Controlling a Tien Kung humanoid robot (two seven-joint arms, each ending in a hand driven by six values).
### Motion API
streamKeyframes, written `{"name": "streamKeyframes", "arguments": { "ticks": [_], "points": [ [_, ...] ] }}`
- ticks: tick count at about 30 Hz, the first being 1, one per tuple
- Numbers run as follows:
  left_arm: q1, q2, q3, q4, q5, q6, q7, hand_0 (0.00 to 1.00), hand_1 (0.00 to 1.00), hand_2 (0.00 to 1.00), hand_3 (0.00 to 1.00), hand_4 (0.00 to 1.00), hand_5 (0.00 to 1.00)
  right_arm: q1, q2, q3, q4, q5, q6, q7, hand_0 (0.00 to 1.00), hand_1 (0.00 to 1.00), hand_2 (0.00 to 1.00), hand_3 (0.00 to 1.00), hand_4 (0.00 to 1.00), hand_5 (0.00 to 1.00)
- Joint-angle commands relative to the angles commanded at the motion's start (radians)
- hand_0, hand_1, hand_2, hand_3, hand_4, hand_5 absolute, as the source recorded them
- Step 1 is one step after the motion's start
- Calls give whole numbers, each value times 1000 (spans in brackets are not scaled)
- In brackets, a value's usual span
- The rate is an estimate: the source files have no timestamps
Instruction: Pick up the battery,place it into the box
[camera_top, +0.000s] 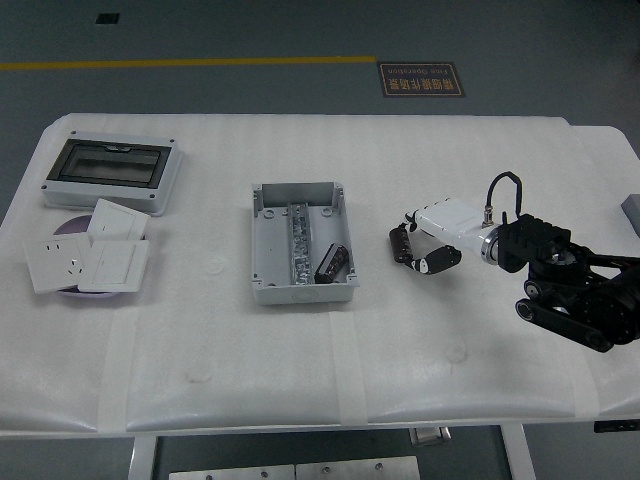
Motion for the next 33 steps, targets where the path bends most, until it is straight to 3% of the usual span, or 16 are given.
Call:
{"name": "streamKeyframes", "arguments": {
  "ticks": [7, 11, 18, 27, 33],
  "points": [
    [0, -1, 0, 0, 1, 3, -3, 718, 686, 483, 553, 550, 110, -6, -21, 17, 22, 16, -55, -4, 702, 647, 712, 721, 616, 368],
    [1, -1, -6, 0, 8, 2, -2, 718, 686, 485, 554, 550, 109, -16, -44, 92, 60, 13, -60, -9, 699, 642, 707, 711, 608, 368],
    [4, -3, -24, 0, 26, 1, 2, 718, 687, 485, 554, 550, 110, -61, -69, 265, 190, 35, -65, -24, 689, 641, 703, 711, 607, 371],
    [8, -6, -42, 0, 44, -2, 6, 717, 687, 485, 555, 551, 110, -146, 3, 481, 363, 37, -69, -37, 684, 640, 703, 713, 606, 368],
    [7, -4, -47, 0, 52, -4, 9, 718, 687, 487, 555, 552, 109, -177, 60, 478, 386, 33, -64, -42, 684, 640, 700, 711, 605, 370]
  ]
}}
